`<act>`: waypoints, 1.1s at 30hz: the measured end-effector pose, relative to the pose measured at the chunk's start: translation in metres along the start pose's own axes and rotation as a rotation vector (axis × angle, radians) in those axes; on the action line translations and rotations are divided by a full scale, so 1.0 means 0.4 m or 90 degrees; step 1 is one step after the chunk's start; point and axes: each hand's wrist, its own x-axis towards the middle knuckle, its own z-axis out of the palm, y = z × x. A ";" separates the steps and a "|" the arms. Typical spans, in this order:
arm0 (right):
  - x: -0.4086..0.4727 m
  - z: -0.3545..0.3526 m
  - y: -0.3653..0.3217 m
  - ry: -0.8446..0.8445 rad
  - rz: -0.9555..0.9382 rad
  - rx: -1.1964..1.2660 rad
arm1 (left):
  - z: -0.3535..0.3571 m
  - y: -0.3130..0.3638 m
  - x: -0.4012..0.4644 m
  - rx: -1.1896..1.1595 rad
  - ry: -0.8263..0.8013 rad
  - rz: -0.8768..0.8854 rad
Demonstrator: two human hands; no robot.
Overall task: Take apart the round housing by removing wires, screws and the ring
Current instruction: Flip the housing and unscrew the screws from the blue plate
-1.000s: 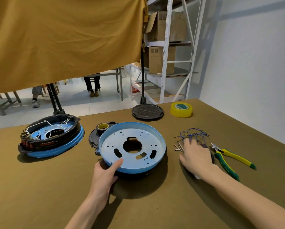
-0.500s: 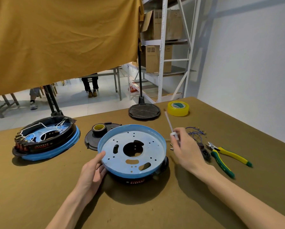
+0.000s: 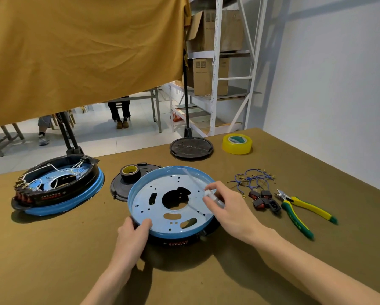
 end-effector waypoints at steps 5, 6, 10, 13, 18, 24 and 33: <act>0.014 -0.038 0.037 0.167 0.133 0.188 | -0.035 0.028 0.028 -0.003 0.040 0.059; 0.019 -0.046 0.056 0.183 0.154 0.202 | -0.045 0.031 0.033 -0.029 0.066 0.058; 0.039 -0.078 0.158 0.188 0.265 0.096 | -0.071 0.008 0.040 -0.097 0.107 0.036; 0.046 -0.093 0.207 0.087 0.284 -0.050 | -0.067 -0.019 0.029 -0.075 0.057 0.030; 0.058 -0.059 0.206 -0.017 0.247 -0.292 | -0.066 -0.019 0.033 -0.072 0.098 0.055; 0.083 -0.044 0.180 0.024 0.295 -0.351 | -0.041 -0.015 0.026 -0.129 0.086 0.082; 0.054 -0.091 0.101 0.059 0.243 0.048 | -0.027 0.001 0.040 -0.057 -0.065 0.054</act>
